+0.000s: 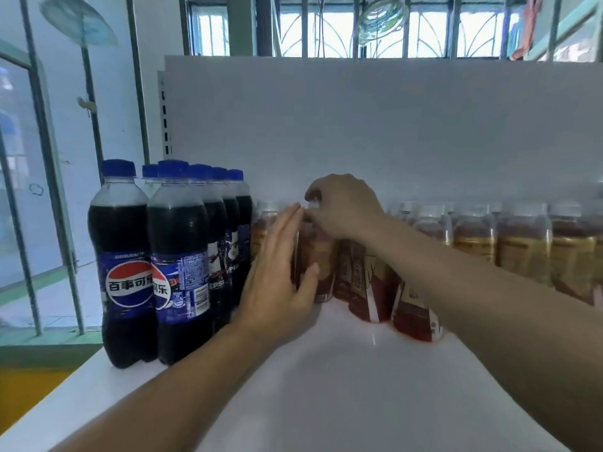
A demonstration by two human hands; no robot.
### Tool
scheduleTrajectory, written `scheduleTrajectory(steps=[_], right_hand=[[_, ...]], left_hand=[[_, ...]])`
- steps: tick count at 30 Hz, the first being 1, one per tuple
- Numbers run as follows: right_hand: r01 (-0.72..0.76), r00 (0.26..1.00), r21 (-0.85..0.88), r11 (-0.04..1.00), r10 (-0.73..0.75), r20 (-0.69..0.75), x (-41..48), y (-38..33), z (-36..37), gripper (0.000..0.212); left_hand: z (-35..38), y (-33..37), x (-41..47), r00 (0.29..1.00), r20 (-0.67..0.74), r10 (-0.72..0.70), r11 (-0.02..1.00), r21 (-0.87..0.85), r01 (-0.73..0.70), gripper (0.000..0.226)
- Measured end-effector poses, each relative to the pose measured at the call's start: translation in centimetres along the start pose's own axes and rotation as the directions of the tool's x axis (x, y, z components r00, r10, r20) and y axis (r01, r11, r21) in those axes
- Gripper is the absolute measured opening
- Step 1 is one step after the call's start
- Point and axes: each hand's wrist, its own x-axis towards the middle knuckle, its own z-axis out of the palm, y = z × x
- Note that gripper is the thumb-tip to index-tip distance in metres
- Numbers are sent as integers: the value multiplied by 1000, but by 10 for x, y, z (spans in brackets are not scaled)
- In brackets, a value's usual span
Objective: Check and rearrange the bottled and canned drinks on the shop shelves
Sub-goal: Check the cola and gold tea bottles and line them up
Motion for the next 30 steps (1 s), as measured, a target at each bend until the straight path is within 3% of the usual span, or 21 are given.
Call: scheduleTrajectory(steps=[5, 7, 9, 11, 14, 16, 18, 21, 25, 27, 30], right_hand=[[47, 995, 42, 998, -43, -85, -18, -3, -36, 36], [52, 994, 111, 992, -41, -99, -25, -1, -44, 38], [65, 994, 204, 977, -45, -99, -34, 2, -43, 38], [85, 993, 294, 952, -58, -102, -43, 6, -34, 40], [66, 994, 521, 851, -11, -109, -53, 18, -15, 39], [15, 996, 732, 682, 53, -69, -60, 26, -5, 43], [-22, 998, 828, 560, 67, -20, -66, 33, 3, 58], [-44, 999, 820, 570, 28, 34, -73, 38, 14, 78], [-49, 999, 866, 497, 37, 35, -74, 36, 18, 71], [-27, 994, 832, 553, 107, -38, -75, 36, 20, 61], [-22, 963, 745, 667, 215, -164, -76, 39, 21, 63]], left_hand=[[2, 20, -2, 999, 42, -33, 985, -169, 40, 105], [3, 26, -2, 985, 78, -151, 941, -295, 167, 109], [5, 29, -7, 935, 200, -293, 839, -414, 352, 107], [6, 26, -11, 882, 322, -344, 740, -485, 466, 103], [8, 19, -11, 846, 409, -343, 609, -588, 532, 82], [10, 16, -9, 834, 441, -331, 574, -608, 549, 71], [12, 12, -8, 822, 468, -323, 568, -600, 564, 67], [13, 8, -6, 823, 478, -306, 564, -605, 561, 65], [14, 7, -7, 842, 456, -289, 603, -596, 530, 63], [14, 9, -8, 840, 453, -299, 628, -570, 530, 66], [13, 13, -8, 837, 442, -322, 675, -513, 531, 67]])
